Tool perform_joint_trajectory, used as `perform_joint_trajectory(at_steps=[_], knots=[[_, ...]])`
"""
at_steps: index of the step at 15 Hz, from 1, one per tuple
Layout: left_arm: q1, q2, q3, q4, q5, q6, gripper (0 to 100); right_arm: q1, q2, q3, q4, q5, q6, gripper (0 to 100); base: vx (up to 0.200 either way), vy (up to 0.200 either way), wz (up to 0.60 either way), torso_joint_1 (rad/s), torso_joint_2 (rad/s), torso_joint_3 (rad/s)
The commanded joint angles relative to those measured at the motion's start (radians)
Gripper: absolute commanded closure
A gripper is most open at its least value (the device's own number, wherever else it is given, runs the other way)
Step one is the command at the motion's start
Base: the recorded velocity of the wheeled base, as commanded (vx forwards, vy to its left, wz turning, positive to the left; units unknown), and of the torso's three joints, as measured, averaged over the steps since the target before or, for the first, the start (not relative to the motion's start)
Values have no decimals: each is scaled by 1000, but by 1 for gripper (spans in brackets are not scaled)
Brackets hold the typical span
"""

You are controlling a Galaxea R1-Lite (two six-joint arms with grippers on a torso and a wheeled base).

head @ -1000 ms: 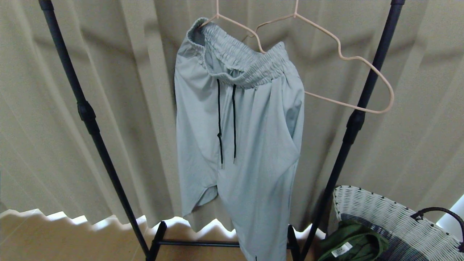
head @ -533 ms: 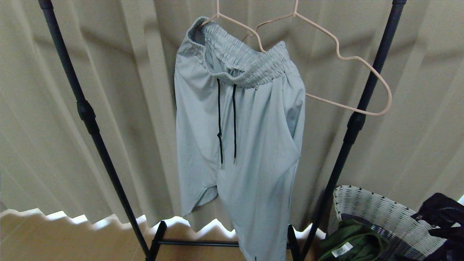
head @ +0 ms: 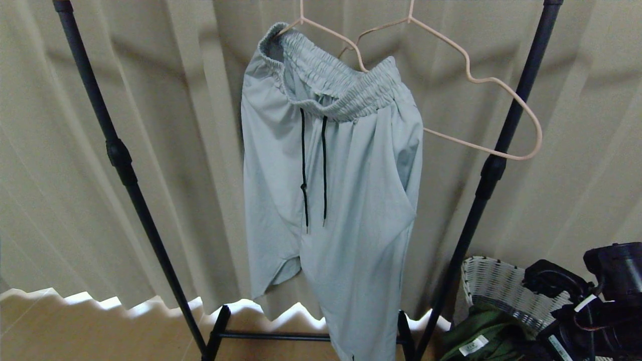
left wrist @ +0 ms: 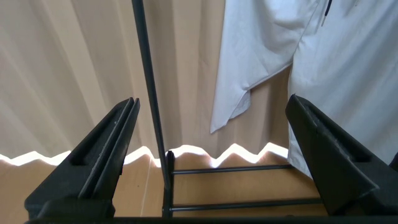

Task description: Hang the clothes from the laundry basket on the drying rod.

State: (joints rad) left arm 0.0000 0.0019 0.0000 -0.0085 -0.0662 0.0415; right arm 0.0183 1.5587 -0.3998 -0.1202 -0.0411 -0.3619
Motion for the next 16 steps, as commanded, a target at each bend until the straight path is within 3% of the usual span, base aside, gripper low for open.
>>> perform_joint_trajectory(at_steps=[1, 7, 8, 16], knots=[[0, 0, 0, -1, 0, 0, 0, -4, 73, -7, -21, -5, 0, 0, 0, 0, 0, 0, 0, 0], [0, 0, 0, -1, 2, 0, 0, -28, 142, -11, -108, -39, -2, 0, 0, 0, 0, 0, 0, 0], [0, 0, 0, -1, 2, 0, 0, -28, 150, -13, -108, -39, -2, 100, 0, 0, 0, 0, 0, 0], [0, 0, 0, -1, 3, 0, 0, -26, 119, -7, -111, -34, 1, 100, 0, 0, 0, 0, 0, 0]])
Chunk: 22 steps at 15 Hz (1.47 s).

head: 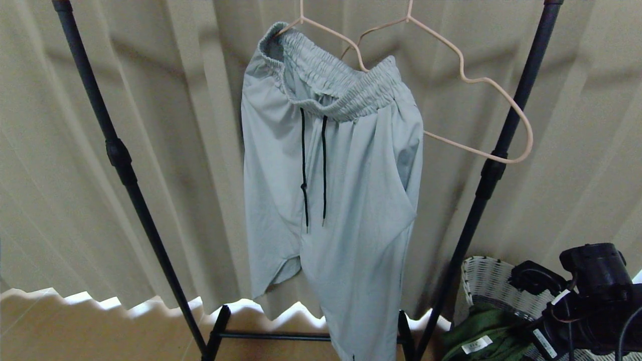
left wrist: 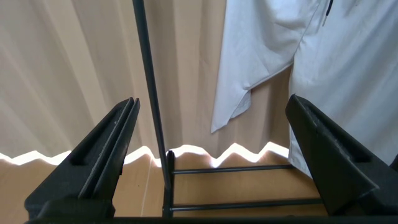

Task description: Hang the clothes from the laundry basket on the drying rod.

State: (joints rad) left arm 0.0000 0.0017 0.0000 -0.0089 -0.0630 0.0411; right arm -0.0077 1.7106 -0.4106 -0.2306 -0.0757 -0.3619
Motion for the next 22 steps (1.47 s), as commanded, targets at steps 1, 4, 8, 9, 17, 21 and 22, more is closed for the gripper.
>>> perform_joint_trajectory(at_steps=[1, 4, 8, 9, 17, 21, 22], knots=[[0, 0, 0, 0, 0, 0, 0, 0, -69, 6, 1, 5, 1, 100, 0, 0, 0, 0, 0, 0], [0, 0, 0, 0, 0, 0, 0, 11, -296, 70, -38, 51, 3, 100, 0, 0, 0, 0, 0, 0], [0, 0, 0, 0, 0, 0, 0, 12, -548, 73, -29, 57, -2, 100, -50, 0, 0, -2, 1, 1], [0, 0, 0, 0, 0, 0, 0, 17, -566, 75, -27, 57, -2, 100, -200, 0, 0, 2, 2, 2], [0, 0, 0, 0, 0, 0, 0, 114, -632, 102, -19, 54, -3, 100, -200, 0, 0, 1, 3, 1], [0, 0, 0, 0, 0, -1, 0, 127, -629, 102, -19, 54, -3, 100, -50, 0, 0, 1, 1, 3], [0, 0, 0, 0, 0, -1, 0, 132, -629, 102, -19, 54, -3, 100, 0, 0, 0, 0, 0, 0]])
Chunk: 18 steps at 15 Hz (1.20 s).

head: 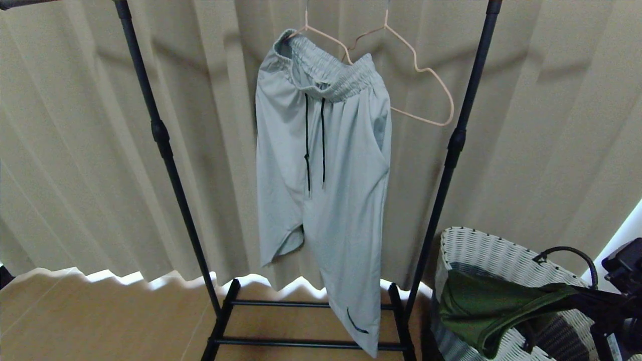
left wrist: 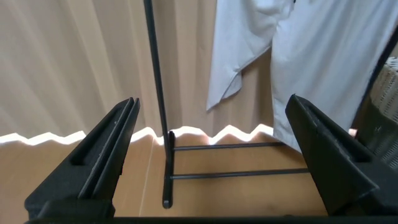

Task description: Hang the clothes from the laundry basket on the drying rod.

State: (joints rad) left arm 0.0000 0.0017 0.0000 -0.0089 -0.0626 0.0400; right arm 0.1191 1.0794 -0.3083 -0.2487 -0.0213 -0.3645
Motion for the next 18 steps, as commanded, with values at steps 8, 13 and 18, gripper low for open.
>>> perform_joint_trajectory(at_steps=[8, 13, 18], knots=[[0, 0, 0, 0, 0, 1, 0, 34, 5, -8, -3, 0, -1, 100, 0, 125, 0, 1, 1, 1], [0, 0, 0, 0, 36, 3, 0, 111, 71, -95, -3, 3, -1, 100, 0, 40, 0, 0, 1, -1], [0, 0, 0, 0, 32, 3, 0, 223, 120, -155, -15, 4, 6, 100, 0, 0, 0, 0, 0, 0]])
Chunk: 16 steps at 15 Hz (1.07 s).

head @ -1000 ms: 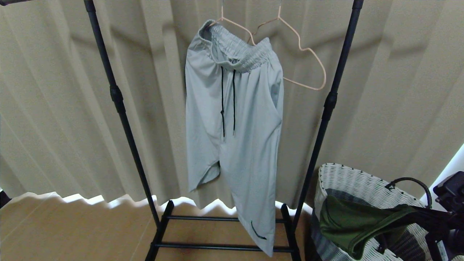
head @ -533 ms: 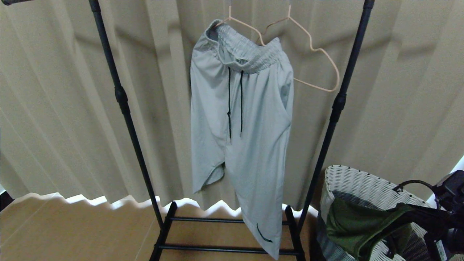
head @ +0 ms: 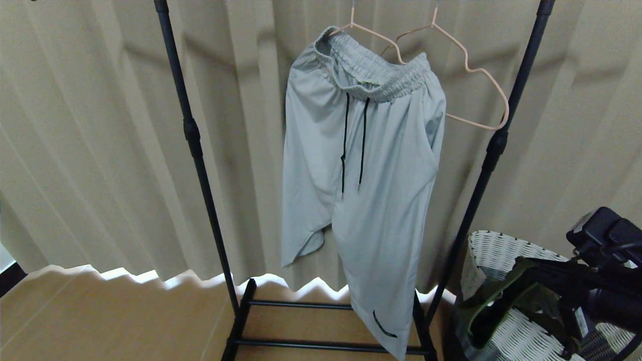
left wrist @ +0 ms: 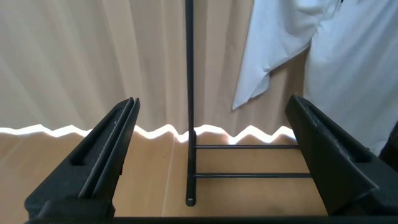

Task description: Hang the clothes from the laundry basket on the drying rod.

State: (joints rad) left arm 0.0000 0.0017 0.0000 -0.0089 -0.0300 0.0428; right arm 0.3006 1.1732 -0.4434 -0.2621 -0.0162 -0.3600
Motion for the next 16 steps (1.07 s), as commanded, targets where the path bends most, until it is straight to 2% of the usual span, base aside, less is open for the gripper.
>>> perform_joint_trajectory(at_steps=[1, 2, 4, 5, 6, 8, 9, 10, 11, 12, 14, 16], knots=[[0, 0, 0, 0, -27, 25, 0, 77, 25, -37, -2, -1, 1, 100, 0, 0, 0, 0, 0, 0], [0, 0, 0, 0, -31, 31, 0, 81, 25, -40, -2, -1, 3, 100, 0, 0, 0, 0, 0, 0], [0, -2, 0, -2, -160, 66, 0, 167, 22, -67, -3, 4, 64, 100, 0, 0, 0, 0, 0, 0], [0, -2, 0, -2, -160, 66, 0, 167, 22, -67, -3, 4, 64, 100, 0, 0, 0, 0, 0, 0], [0, 0, -11, -16, -222, 66, 0, 210, 25, -89, -2, 16, 122, 100, 0, 0, 0, 0, 0, 0], [-6, 37, -63, -13, -337, 66, 0, 227, 29, -115, -2, 33, 136, 100, 0, 0, 0, 0, 0, 0], [-8, 158, -138, -16, -377, 69, 0, 229, 40, -147, -3, 62, 136, 100, 0, 0, 0, 0, 0, 0], [-11, 215, -175, -16, -377, 74, 0, 230, 43, -159, -3, 71, 136, 100, 0, 0, 0, 0, 0, 0], [-21, 386, -278, -22, -377, 98, 0, 230, 59, -193, -5, 110, 139, 100, 0, 0, 0, 0, 0, 0], [-34, 489, -337, -39, -375, 103, 0, 230, 69, -213, -5, 139, 147, 100, 0, 0, 0, 0, 0, 0], [-69, 678, -419, -120, -373, 104, 0, 232, 94, -255, -6, 180, 202, 100, 0, 0, 0, 0, 0, 0], [-152, 848, -479, -240, -364, 100, 0, 262, 103, -285, -6, 185, 265, 100, 0, 0, 0, 0, 0, 0]])
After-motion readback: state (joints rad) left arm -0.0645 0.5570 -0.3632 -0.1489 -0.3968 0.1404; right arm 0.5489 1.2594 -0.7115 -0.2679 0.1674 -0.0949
